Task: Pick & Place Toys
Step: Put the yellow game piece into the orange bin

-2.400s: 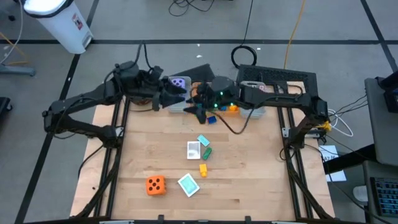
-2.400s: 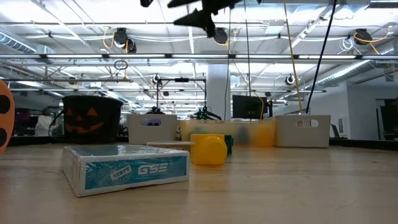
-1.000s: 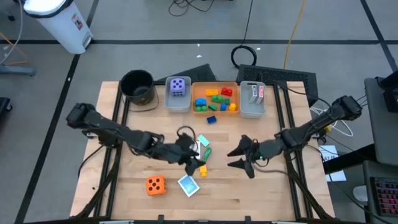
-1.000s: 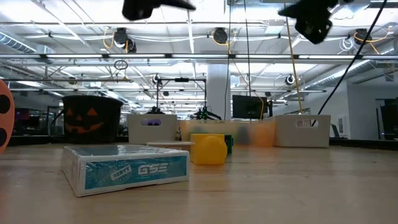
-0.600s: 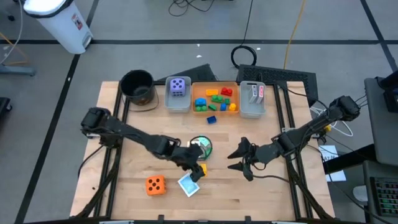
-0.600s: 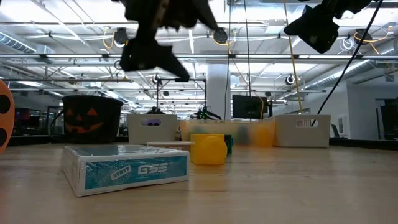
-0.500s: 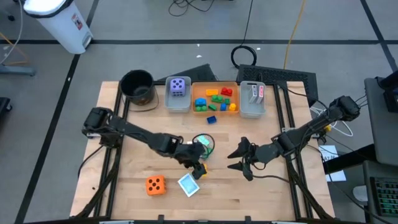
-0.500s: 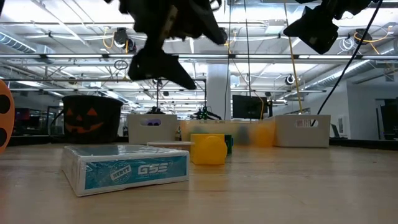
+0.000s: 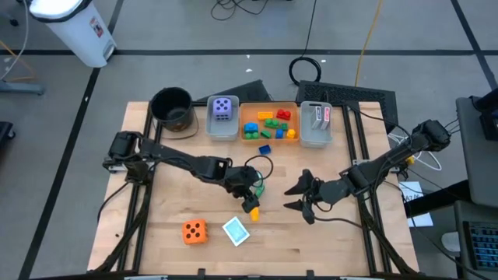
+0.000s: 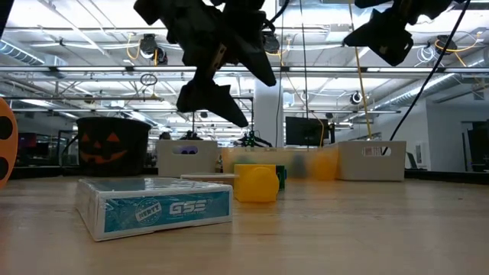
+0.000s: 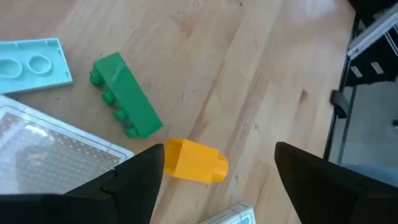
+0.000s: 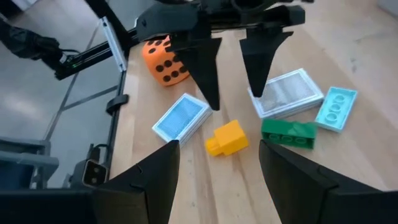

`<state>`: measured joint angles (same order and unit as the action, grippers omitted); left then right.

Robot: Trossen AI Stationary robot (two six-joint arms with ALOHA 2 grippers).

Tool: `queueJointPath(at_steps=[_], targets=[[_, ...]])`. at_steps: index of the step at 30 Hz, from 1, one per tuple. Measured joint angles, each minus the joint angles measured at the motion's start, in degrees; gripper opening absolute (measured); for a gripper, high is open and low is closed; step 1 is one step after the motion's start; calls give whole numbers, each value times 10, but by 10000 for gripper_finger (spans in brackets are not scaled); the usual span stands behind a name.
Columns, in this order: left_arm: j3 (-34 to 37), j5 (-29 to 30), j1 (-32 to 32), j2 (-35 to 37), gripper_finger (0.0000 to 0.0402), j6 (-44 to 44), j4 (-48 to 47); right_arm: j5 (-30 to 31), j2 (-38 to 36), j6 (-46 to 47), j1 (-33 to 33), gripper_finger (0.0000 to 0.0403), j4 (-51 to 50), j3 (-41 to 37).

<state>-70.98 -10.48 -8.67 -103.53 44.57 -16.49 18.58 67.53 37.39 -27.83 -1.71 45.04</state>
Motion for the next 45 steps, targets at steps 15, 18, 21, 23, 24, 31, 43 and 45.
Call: queueJointPath(at_steps=[15, 18, 21, 23, 24, 31, 43, 45], targets=[[0, -80, 16, -70, 310, -10, 43, 12, 0, -3, 1, 210, -1, 0], [0, -85, 16, -82, 310, -11, 43, 12, 0, -3, 1, 210, -3, 1], [0, -86, 16, -89, 310, -12, 44, 12, 0, -3, 1, 210, -3, 1], [0, -86, 16, -91, 310, -14, 48, 15, 0, -3, 1, 210, -3, 1], [0, -89, 16, -93, 310, -14, 54, 20, 0, -3, 1, 210, -3, 1], [0, -121, 14, -104, 310, -11, 47, 24, 0, -3, 1, 210, -3, 1], [0, -126, 15, -103, 195, -7, 48, 24, 0, -6, 1, 210, -5, 1], [0, -126, 15, -103, 164, -6, 51, 24, 0, -5, 1, 210, -5, 1]])
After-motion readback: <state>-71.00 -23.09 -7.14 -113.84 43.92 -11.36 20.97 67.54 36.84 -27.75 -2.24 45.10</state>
